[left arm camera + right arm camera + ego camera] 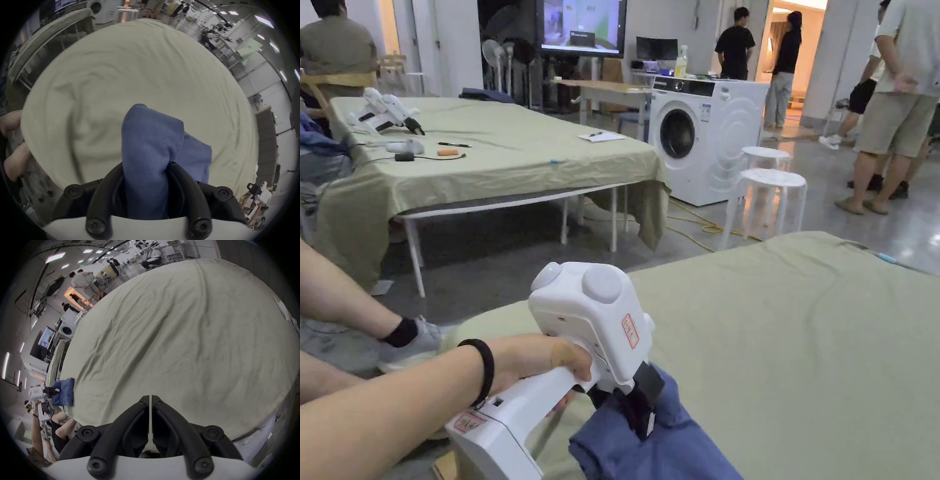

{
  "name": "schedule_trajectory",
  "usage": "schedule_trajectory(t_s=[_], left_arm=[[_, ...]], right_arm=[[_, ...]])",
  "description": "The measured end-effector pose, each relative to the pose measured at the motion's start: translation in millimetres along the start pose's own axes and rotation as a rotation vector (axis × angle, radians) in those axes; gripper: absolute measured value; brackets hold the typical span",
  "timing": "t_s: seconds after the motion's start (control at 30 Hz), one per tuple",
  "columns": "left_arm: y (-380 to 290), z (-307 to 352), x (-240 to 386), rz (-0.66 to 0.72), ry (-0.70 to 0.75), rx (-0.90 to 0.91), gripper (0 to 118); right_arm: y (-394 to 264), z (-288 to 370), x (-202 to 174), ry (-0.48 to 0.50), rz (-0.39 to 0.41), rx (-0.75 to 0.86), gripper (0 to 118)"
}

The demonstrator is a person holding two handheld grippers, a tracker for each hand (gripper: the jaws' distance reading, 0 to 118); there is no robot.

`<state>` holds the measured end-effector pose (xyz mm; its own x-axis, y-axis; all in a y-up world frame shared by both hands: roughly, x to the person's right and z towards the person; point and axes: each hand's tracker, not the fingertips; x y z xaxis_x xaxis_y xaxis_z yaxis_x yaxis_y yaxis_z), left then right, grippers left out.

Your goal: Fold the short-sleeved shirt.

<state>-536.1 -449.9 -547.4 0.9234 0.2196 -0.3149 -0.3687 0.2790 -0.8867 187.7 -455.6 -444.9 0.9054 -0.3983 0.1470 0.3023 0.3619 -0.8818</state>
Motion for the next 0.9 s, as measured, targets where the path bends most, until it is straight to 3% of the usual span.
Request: schedule_trajectory(t_s=[0.3, 0.4, 0.43, 0.47, 0.5, 0.57, 0.6, 0.63, 0.67, 0.73, 0.77, 0.83, 0.9], left_arm=[[26, -22, -42, -0.051, 0.198, -0.009, 34], [14, -38, -39, -0.115, 0.250, 0.025, 44], [11, -37, -39, -0.122, 0.287, 0.042, 52], [9, -33, -42, -0.116, 0.314, 0.063, 70], [8, -22, -48, -0.087, 0.291, 0.098, 75], [4, 6, -61, 0.013, 0.273, 0.161, 75], [-1, 25, -65, 0.062, 0.302, 0.208, 75], [-6, 40, -67, 0.101, 0.326, 0.254, 74], [-17, 59, -69, 0.145, 0.297, 0.297, 63], [-49, 80, -66, 0.216, 0.151, 0.429, 7], [-74, 81, -60, 0.260, 0.087, 0.490, 3], [-111, 70, -41, 0.330, -0.110, 0.369, 3], [-148, 62, -3, 0.293, -0.238, 0.409, 4]], right_arm=[[-2, -20, -52, -0.020, 0.099, -0.052, 4], [-4, -24, -57, -0.013, 0.121, -0.080, 4], [-5, -25, -58, -0.013, 0.125, -0.090, 4], [-6, -26, -58, -0.014, 0.129, -0.098, 4], [-7, -27, -58, -0.017, 0.132, -0.105, 4], [-7, -27, -59, -0.019, 0.141, -0.112, 4], [-3, -26, -41, -0.014, 0.142, -0.110, 4], [-3, -25, -37, -0.009, 0.142, -0.107, 4], [-2, -24, -35, 0.001, 0.140, -0.103, 4], [-1, -22, -36, 0.023, 0.135, -0.092, 4], [-2, -20, -36, 0.034, 0.135, -0.083, 4], [-2, -17, -31, 0.046, 0.134, -0.065, 4], [6, -10, -13, 0.043, 0.143, -0.029, 4]])
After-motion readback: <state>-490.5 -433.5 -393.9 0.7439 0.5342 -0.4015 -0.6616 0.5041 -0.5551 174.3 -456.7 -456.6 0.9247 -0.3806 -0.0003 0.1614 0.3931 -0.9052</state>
